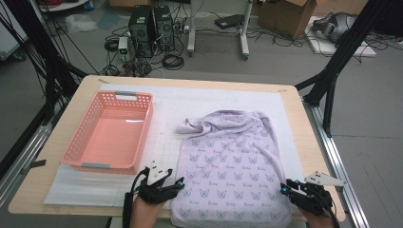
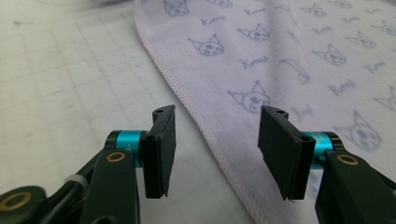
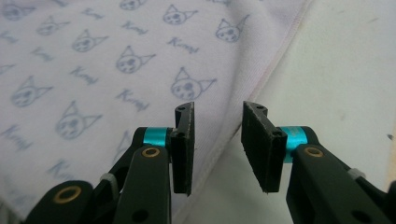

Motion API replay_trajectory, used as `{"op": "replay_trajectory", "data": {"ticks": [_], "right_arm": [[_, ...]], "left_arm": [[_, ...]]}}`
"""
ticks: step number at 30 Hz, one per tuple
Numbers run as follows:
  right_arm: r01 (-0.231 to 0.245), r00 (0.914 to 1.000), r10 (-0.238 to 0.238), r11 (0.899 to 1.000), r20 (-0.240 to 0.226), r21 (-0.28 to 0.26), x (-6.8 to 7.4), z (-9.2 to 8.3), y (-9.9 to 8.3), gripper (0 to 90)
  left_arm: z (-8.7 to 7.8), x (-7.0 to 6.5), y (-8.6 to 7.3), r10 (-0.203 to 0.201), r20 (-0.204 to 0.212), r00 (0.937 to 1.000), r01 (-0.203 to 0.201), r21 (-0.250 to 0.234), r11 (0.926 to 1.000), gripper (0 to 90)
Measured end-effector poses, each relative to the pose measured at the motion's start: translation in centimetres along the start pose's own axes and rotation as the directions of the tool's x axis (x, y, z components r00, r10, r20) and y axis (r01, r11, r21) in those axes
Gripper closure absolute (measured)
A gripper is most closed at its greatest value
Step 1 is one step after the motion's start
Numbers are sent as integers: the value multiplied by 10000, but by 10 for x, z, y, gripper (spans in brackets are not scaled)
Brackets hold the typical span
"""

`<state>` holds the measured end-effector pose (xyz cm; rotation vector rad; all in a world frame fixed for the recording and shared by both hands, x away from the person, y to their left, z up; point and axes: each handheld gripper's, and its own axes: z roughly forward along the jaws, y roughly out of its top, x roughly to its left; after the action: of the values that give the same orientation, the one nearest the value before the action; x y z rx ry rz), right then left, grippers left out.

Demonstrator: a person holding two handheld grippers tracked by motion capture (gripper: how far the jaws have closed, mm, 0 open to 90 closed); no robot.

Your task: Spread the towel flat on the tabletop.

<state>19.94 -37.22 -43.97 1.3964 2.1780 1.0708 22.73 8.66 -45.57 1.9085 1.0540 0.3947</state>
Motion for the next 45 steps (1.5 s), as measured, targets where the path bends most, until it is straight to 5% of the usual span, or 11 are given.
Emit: {"op": "replay_trajectory", "data": {"ticks": [4,9,20,23,25,30,35,37,40,43,45], "right_arm": [[98,9997,-102,9997,223,204,-1,11,2,765],[86,9994,-75,9994,-334,336,0,9,1,857],[500,9915,-427,9971,-1232,572,8,-17,-20,862],[680,9889,-590,9957,-1363,624,14,-23,-24,846],[612,9897,-541,9969,-1329,495,14,-23,-23,746],[123,9982,-139,9995,-586,-283,11,-20,-10,617],[129,9999,-129,9998,17,-126,4,1,0,625],[225,9994,-227,9997,257,47,2,9,2,647],[226,9994,-228,9997,246,71,1,14,2,741],[293,9994,-291,9995,-190,132,1,12,0,872],[359,9987,-351,9991,-378,214,1,9,-1,877]], "left_arm": [[7,-7,2,467,-199,9987,-463,185,9988,464],[-1,-9,0,644,-292,9975,-634,340,9974,858],[-46,-10,-29,555,372,9978,-571,426,9975,868],[-49,-12,-33,628,736,9953,-640,151,9978,837],[-46,-10,-28,513,616,9968,-505,-150,9986,638],[-31,-1,-13,306,178,9994,-293,-716,9970,485],[-4,11,3,-59,-29,10000,58,-449,9990,454],[5,10,7,-2,-163,9999,3,92,10000,455],[8,4,8,485,-746,9960,-460,348,9983,532],[3,1,4,409,-492,9980,-393,329,9987,853],[-3,-1,1,358,-361,9987,-342,433,9985,868]]}}
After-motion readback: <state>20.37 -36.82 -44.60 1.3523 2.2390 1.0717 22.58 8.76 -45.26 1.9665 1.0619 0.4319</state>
